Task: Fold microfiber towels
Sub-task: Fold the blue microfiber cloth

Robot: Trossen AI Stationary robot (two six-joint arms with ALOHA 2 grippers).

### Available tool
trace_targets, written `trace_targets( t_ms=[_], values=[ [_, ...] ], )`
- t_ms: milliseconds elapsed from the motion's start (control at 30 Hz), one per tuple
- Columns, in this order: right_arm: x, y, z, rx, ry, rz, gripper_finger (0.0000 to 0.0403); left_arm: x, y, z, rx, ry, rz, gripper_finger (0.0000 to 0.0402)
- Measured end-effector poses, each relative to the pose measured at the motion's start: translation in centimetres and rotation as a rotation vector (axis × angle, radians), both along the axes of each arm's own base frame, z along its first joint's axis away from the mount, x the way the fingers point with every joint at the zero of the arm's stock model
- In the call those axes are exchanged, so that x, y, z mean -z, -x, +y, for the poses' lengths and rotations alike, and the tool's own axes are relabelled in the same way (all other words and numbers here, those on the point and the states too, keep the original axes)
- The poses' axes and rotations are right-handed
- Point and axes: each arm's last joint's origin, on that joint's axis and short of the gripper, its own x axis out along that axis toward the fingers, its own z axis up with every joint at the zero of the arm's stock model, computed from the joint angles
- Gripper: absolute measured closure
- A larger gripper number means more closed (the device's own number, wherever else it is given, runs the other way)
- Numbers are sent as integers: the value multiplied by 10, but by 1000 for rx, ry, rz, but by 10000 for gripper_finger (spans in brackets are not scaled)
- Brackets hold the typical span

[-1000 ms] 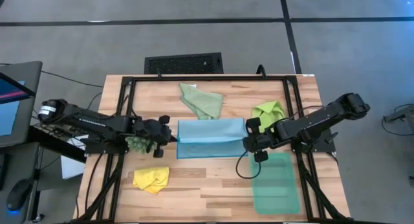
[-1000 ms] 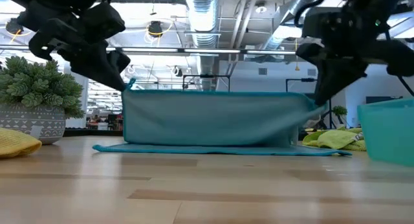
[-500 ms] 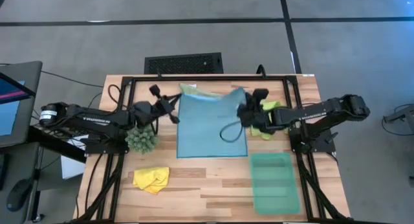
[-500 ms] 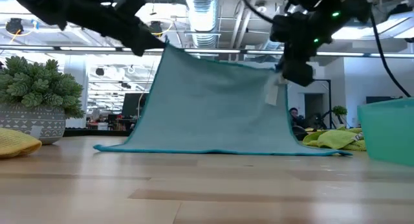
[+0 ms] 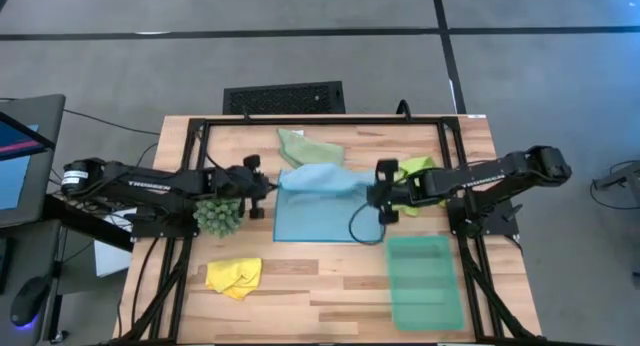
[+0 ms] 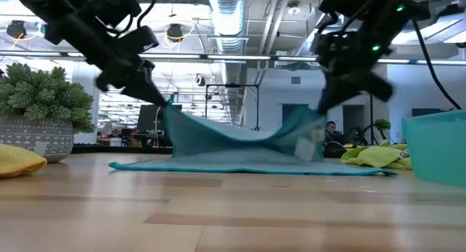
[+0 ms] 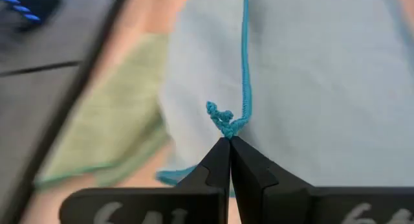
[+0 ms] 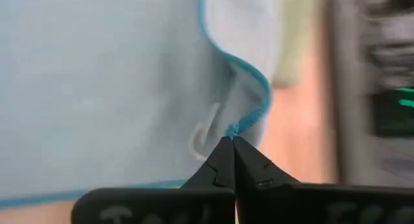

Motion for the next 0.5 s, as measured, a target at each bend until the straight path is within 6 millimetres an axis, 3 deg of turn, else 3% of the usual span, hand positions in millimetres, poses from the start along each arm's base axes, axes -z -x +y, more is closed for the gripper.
trace_targets(
  t_ms=[167, 333, 500],
  values=[
    [5, 8, 28, -67, -167, 57, 394, 4, 1, -27, 138, 151, 25, 401],
    [6, 16, 49, -109, -184, 87, 392, 7, 4, -49, 190, 202, 60, 401],
    [7, 20, 59, -134, -189, 103, 391, 9, 7, -60, 164, 190, 77, 401]
  ],
)
